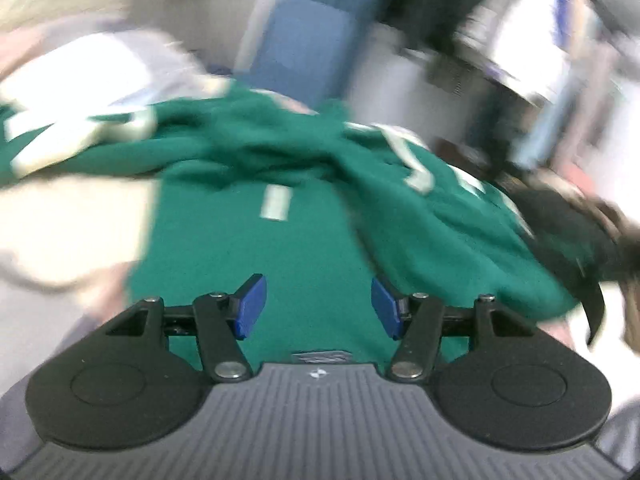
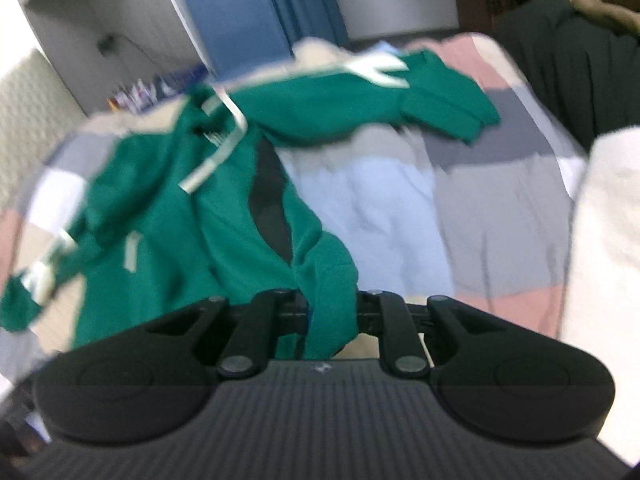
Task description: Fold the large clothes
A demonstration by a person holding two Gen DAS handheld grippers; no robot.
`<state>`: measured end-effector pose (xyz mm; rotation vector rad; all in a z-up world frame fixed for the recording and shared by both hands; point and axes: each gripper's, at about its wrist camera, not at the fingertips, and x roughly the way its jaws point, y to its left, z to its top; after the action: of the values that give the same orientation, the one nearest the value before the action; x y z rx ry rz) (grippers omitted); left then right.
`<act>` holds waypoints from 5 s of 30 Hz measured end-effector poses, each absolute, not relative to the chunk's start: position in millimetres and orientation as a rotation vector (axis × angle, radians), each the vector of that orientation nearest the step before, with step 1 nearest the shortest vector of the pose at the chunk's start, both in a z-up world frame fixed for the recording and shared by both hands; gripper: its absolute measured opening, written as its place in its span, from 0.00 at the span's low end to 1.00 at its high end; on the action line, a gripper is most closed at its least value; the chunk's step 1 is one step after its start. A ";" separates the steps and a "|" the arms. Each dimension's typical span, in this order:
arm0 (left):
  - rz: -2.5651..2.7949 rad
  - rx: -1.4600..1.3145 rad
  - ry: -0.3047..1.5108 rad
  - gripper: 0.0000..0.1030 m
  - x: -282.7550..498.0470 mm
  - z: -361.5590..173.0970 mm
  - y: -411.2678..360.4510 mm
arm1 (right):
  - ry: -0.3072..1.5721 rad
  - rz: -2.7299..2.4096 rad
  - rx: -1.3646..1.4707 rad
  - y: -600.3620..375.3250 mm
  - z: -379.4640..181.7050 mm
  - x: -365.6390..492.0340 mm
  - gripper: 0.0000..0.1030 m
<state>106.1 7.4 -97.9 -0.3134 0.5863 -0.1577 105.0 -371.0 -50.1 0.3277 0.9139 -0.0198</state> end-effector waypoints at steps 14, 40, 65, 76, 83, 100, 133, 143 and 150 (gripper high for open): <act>0.180 -0.644 0.843 0.63 131.6 -147.1 104.1 | 1.008 0.080 0.389 -398.0 -112.5 110.0 0.17; 0.065 -0.582 0.908 0.07 93.1 -55.2 138.1 | 0.927 0.367 0.261 -350.8 -13.7 60.7 0.15; 0.070 -0.325 0.922 0.57 115.8 -45.2 92.3 | 1.058 0.190 0.278 -341.6 -37.9 83.3 0.62; -0.039 -0.269 0.810 0.59 155.6 -36.2 32.7 | 0.820 0.223 0.238 -268.6 -10.2 100.1 0.61; -0.092 -0.226 0.709 0.59 176.1 -43.3 11.5 | 0.710 0.266 0.279 -220.7 -25.5 113.8 0.60; -0.079 -0.256 0.667 0.59 224.3 -90.1 53.6 | 0.659 0.352 0.303 -160.5 -93.8 176.3 0.82; -0.167 -0.362 0.619 0.59 246.2 -127.0 110.5 | 0.556 0.203 -0.047 -54.7 -53.3 421.7 0.25; -0.164 -0.396 0.609 0.59 276.6 -140.7 118.2 | 0.553 0.002 -0.177 -39.0 16.4 598.0 0.26; -0.154 -0.340 0.577 0.59 285.3 -150.7 116.3 | 0.593 -0.027 -0.097 -60.2 -62.2 658.2 0.29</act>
<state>285.3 116.3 -150.7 -0.3397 0.5771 -0.1543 658.2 -60.2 -62.1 -0.0973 0.5930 -0.0269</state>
